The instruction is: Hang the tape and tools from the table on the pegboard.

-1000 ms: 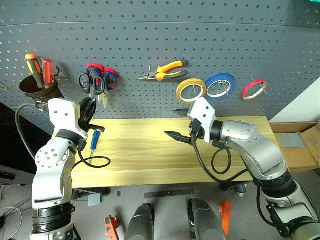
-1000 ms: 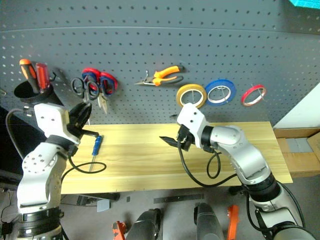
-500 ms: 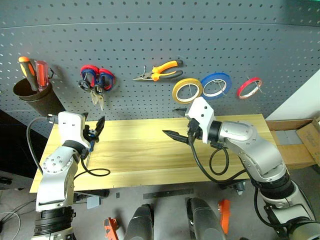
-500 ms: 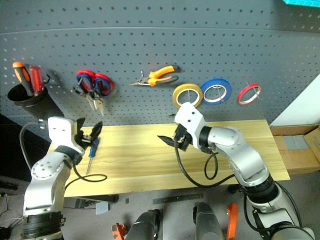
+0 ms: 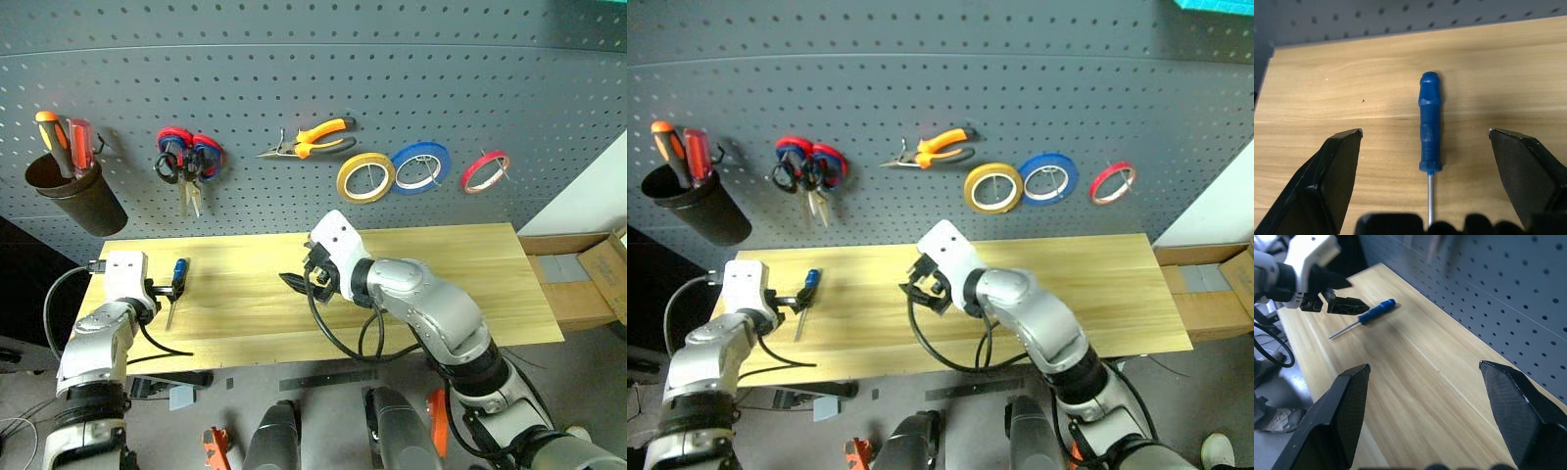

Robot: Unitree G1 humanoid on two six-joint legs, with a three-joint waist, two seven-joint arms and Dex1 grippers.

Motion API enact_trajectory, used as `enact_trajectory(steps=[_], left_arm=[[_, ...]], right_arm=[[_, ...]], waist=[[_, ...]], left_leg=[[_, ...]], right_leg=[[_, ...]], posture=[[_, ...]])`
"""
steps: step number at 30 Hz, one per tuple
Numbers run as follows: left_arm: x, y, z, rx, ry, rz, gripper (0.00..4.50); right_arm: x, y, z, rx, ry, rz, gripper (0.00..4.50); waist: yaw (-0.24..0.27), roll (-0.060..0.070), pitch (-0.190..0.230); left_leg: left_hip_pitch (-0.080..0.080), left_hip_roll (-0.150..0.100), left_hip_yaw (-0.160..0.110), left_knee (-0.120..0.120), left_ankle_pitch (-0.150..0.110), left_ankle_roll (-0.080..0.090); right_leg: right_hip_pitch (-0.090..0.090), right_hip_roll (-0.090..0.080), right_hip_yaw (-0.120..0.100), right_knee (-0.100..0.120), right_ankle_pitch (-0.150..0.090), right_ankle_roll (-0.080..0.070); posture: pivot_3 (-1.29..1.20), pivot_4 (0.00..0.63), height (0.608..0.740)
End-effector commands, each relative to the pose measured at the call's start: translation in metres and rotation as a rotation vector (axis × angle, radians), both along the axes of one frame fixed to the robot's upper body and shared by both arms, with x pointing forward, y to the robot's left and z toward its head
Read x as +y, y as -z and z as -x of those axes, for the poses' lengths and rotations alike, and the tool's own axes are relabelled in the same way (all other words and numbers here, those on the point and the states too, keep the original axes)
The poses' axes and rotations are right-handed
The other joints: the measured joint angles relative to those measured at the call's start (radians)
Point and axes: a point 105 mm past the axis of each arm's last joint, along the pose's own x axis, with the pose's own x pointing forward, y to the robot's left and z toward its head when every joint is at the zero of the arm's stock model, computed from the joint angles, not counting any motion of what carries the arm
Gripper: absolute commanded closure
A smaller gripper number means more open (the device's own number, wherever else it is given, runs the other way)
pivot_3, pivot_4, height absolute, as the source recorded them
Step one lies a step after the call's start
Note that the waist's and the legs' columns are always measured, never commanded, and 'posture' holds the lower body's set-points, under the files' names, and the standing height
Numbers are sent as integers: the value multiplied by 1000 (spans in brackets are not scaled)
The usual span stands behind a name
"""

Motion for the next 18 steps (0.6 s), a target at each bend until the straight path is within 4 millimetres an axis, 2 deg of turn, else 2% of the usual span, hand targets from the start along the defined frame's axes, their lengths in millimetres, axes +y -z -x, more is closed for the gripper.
enact_trajectory(steps=[1, 10, 13, 18], left_arm=[[13, 1, -2, 17, -59, 46, 49], [20, 29, -5, 116, -132, 160, 49], [19, 32, -10, 121, -126, 150, 612], [18, 36, -14, 128, -122, 142, 2285]], right_arm=[[8, -12, 0, -41, -6, -13, 842], [18, -14, 10, -112, -68, 50, 842], [17, -17, 11, -153, -78, 83, 842], [16, -20, 14, -173, -97, 107, 842]], waist=[[-2, 0, 0], [-7, 0, 0], [-12, 0, 1], [-18, 0, 1]], left_leg=[[0, 0, 0, 0, 0, 0], [0, 1, 0, 0, 0, 0], [0, 1, 0, 0, 0, 0], [0, 1, 0, 0, 0, 0]], right_leg=[[0, 0, 0, 0, 0, 0], [0, 0, 0, 0, 0, 0], [-1, 0, 0, 0, 0, 0], [0, 0, 0, 0, 0, 0]], posture=[[-105, 269, 740], [-138, 293, 740], [-152, 298, 740], [-171, 300, 740]])
